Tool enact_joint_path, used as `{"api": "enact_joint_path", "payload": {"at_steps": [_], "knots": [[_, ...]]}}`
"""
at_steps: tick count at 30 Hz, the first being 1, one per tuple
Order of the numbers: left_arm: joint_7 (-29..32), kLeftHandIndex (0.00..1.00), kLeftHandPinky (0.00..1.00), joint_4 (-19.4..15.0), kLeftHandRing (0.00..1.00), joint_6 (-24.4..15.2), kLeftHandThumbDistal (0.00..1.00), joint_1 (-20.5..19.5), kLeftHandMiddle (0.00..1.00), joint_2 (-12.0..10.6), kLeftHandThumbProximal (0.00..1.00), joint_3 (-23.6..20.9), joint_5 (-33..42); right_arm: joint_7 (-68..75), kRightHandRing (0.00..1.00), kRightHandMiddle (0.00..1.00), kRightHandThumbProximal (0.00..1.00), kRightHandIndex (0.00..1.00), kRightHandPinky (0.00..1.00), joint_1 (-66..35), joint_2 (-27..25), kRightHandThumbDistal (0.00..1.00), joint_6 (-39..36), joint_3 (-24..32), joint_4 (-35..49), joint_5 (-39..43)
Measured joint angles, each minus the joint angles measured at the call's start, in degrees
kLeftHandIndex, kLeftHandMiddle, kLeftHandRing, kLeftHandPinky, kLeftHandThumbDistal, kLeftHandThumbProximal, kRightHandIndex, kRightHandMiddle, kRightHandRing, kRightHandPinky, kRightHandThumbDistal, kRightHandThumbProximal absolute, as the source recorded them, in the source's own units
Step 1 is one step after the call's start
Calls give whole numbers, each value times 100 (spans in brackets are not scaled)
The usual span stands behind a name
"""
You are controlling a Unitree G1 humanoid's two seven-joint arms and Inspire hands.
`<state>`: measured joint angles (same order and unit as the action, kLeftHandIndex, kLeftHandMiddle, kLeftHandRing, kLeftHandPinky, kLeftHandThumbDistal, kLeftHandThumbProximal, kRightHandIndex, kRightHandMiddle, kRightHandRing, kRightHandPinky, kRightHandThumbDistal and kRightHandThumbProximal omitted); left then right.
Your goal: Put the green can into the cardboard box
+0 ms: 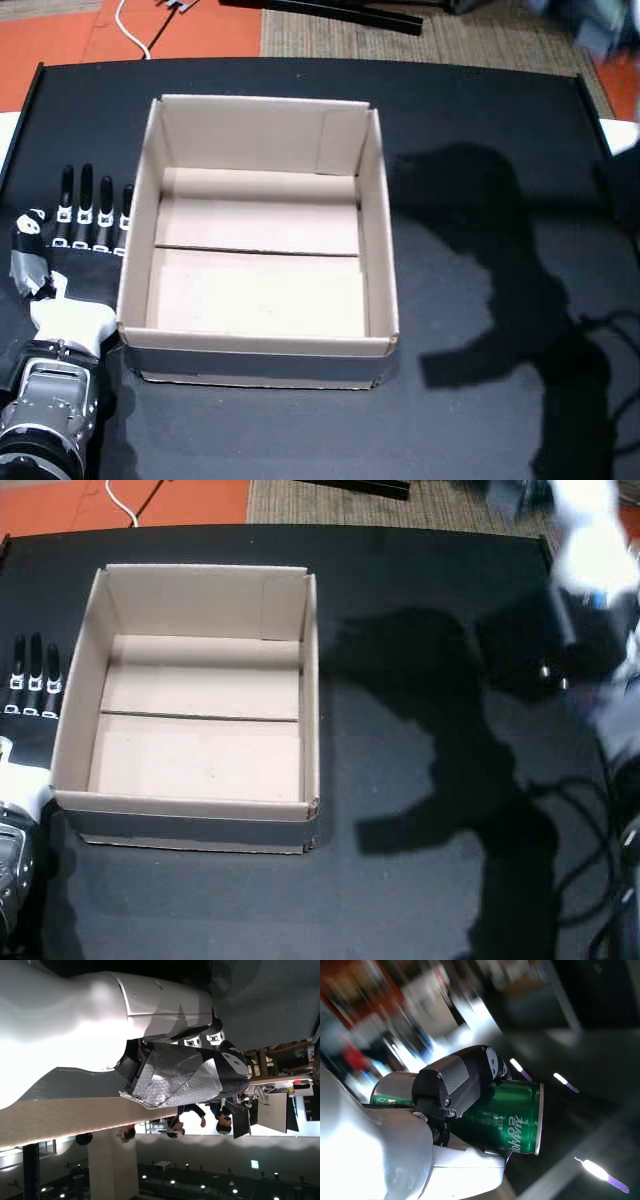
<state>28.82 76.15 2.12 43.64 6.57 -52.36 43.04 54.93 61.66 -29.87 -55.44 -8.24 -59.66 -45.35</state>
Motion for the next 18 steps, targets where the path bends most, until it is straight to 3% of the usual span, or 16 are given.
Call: {"api": "enact_joint_path", "payload": {"at_steps": [4, 8, 12, 18], "knots": [[0, 45, 73, 0, 59, -4, 0, 7, 47, -14, 79, -2, 1, 892, 26, 10, 0, 9, 33, 458, -328, 28, 258, -376, 43, -590], [4, 43, 73, 0, 60, -3, 0, 7, 46, -42, 76, -15, 3, 963, 27, 11, 0, 10, 33, 740, -424, 34, 279, -488, 51, -627], [26, 43, 73, 0, 58, -19, 0, 7, 45, -81, 81, -8, 1, 936, 26, 10, 0, 10, 33, 864, -422, 31, 210, -531, 132, -614], [33, 45, 73, 0, 60, -66, 0, 3, 47, -87, 80, -6, 1, 94, 25, 14, 0, 18, 36, 899, -32, 25, -78, -631, -244, -88]]}}
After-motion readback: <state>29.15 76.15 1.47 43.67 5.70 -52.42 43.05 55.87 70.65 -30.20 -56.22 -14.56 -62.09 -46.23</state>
